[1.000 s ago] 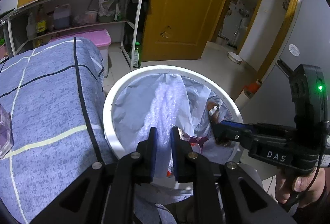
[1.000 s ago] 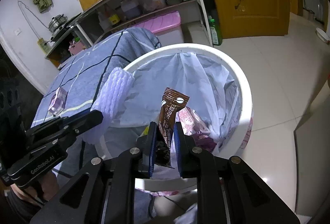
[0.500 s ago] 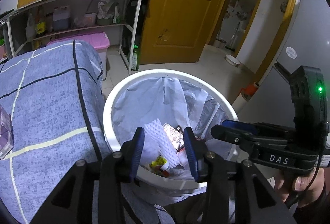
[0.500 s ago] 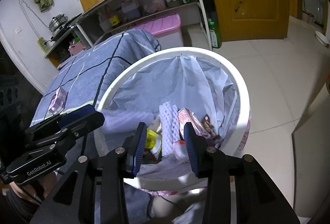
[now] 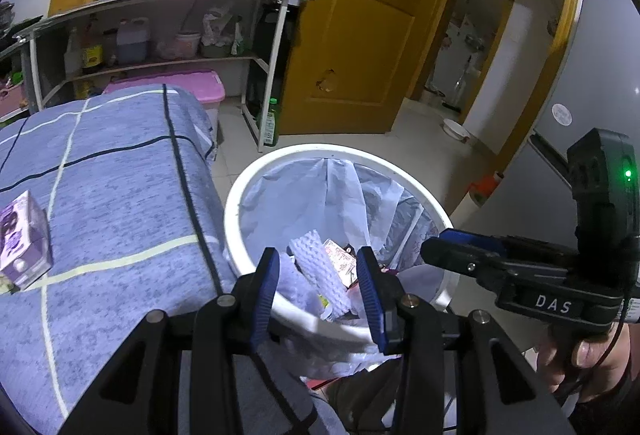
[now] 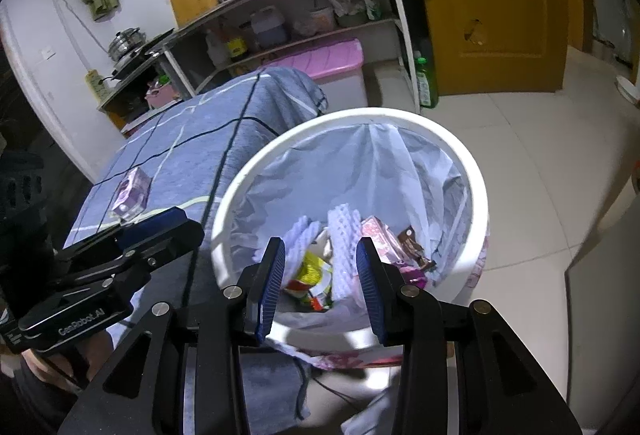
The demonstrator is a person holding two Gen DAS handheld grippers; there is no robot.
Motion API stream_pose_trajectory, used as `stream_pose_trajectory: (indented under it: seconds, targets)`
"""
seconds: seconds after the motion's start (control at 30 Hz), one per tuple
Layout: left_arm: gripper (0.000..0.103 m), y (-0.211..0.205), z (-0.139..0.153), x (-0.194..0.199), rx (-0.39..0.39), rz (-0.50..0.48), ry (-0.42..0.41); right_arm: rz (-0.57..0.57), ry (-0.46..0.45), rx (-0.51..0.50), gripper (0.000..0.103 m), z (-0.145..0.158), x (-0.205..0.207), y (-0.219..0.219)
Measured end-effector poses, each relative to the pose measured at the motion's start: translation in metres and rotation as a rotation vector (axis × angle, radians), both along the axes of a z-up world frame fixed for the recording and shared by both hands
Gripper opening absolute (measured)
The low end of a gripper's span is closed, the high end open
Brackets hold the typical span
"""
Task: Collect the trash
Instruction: 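Move both tools back toward the purple carton and green strip on the table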
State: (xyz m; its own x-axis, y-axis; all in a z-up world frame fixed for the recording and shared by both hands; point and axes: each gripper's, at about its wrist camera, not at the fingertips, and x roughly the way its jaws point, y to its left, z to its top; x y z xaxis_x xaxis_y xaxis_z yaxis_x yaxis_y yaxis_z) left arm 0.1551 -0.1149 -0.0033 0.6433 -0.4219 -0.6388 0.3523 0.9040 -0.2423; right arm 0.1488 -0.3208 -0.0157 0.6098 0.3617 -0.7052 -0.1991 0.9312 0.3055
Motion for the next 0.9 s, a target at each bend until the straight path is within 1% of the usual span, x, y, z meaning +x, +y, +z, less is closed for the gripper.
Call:
stream_pose_trajectory:
  seconds: [0.17, 0.6, 0.9]
  targets:
    - [0.042, 0.012, 0.004, -0.01, -0.003, 0.031, -0.01, 0.033, -0.023, 0.001, 0.038, 0.008, -0.007, 0.014]
    - [0.042, 0.05, 0.007, -0.031, -0.013, 0.127, -0.024, 0.14, -0.051, -0.01, 0.038, 0.013, -0.019, 0.053]
    - [0.042, 0.091, -0.004, -0.043, -0.002, 0.243, -0.005, 0.221, -0.042, -0.006, 0.038, 0.009, -0.018, 0.085]
